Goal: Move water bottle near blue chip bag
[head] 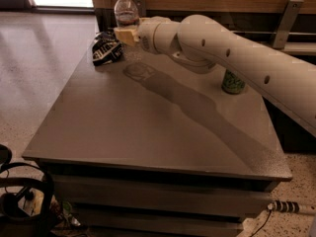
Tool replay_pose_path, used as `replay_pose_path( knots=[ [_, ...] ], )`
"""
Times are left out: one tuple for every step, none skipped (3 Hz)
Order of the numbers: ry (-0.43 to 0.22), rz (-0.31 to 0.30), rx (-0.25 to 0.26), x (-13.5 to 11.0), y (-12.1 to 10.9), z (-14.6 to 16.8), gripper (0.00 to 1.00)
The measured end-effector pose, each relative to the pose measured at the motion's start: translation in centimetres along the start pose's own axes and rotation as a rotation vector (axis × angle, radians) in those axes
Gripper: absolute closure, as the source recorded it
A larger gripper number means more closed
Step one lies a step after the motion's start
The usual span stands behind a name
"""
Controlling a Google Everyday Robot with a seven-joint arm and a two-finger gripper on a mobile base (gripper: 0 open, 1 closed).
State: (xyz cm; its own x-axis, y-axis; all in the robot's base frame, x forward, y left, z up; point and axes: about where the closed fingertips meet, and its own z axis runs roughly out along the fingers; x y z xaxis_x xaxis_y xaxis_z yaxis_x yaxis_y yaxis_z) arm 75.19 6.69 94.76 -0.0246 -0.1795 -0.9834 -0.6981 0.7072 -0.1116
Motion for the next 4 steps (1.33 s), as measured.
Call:
replay_pose_path(
  knots=[
    [0.050,0.036,0.028,2.1,-3.1,-1.9,1.00],
    [0.061,0.059,0.021,3.2,-4.5,-1.9,1.00],
    [0.048,0.069,-0.006,3.7,-5.9,-0.2,1.00],
    [0.049,0.071,-0.011,3.9,-6.1,0.8,1.00]
  ],
)
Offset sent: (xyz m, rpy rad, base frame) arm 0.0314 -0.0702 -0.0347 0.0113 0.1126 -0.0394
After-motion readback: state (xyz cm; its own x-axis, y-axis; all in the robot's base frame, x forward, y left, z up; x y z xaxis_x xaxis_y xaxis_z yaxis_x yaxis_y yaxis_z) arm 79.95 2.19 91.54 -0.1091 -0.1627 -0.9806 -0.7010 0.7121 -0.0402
